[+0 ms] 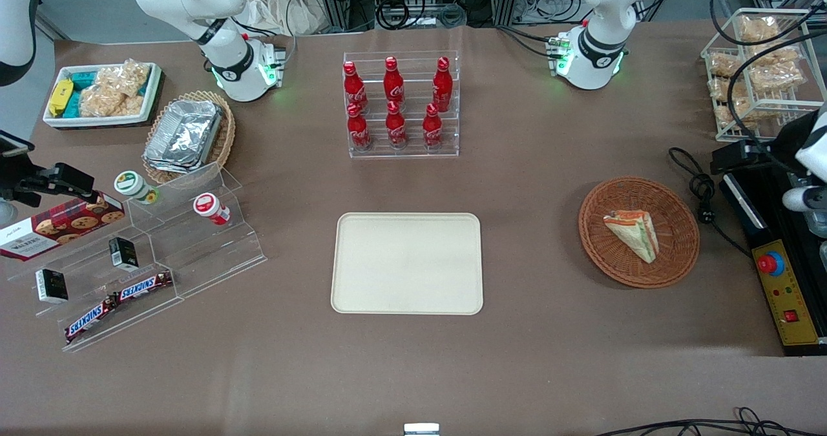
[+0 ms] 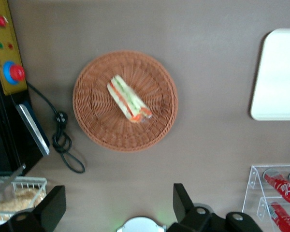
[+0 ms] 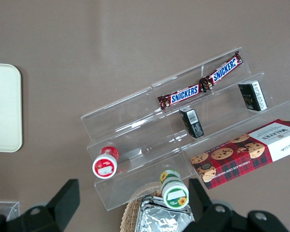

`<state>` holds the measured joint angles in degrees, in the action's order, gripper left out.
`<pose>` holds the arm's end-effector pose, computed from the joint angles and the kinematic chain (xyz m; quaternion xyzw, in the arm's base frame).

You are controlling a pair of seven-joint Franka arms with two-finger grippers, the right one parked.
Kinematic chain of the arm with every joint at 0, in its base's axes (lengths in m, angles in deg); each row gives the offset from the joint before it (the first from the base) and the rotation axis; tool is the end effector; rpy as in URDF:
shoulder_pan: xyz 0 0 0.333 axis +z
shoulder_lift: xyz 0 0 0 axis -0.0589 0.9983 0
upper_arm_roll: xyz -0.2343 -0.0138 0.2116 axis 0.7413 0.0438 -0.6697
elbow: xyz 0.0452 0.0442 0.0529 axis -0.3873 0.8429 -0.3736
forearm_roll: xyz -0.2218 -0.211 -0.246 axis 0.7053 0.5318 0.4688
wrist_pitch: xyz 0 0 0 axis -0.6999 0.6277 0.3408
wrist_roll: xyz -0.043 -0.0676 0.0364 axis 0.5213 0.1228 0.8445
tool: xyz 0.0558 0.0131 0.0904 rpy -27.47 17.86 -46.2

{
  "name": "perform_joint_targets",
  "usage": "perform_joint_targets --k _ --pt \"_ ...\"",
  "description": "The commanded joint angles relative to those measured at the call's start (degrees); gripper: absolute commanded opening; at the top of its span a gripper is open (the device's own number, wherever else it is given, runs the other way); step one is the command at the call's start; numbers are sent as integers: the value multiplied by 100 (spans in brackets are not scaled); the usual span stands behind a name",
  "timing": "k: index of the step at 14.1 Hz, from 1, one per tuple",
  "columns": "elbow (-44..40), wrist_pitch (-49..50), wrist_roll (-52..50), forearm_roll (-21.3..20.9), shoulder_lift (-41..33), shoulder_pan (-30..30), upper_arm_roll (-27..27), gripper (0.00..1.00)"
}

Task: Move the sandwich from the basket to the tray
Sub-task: 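Move the left gripper over the sandwich in the wicker basket, then lower the left gripper and close it on the sandwich wedge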

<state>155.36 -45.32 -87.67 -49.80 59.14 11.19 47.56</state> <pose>0.5908 -0.0060 0.5927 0.9960 -0.0028 -0.0887 0.0071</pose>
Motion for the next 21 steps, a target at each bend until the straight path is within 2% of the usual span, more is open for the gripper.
perform_joint_targets --k 1,4,8,14,18,21 --pt "977 -518 -276 -29 -82 46 5 99" --pt "1988 -1703 -1223 -64 -64 55 -4 99" --pt "3123 -3048 -1577 -64 -47 177 -91 99" --pt "4354 -5035 -2429 -3 59 538 -100 99" --pt "4584 -5986 -3281 24 331 530 -100 99" --pt "4689 -6294 -3414 24 463 512 -100 98"
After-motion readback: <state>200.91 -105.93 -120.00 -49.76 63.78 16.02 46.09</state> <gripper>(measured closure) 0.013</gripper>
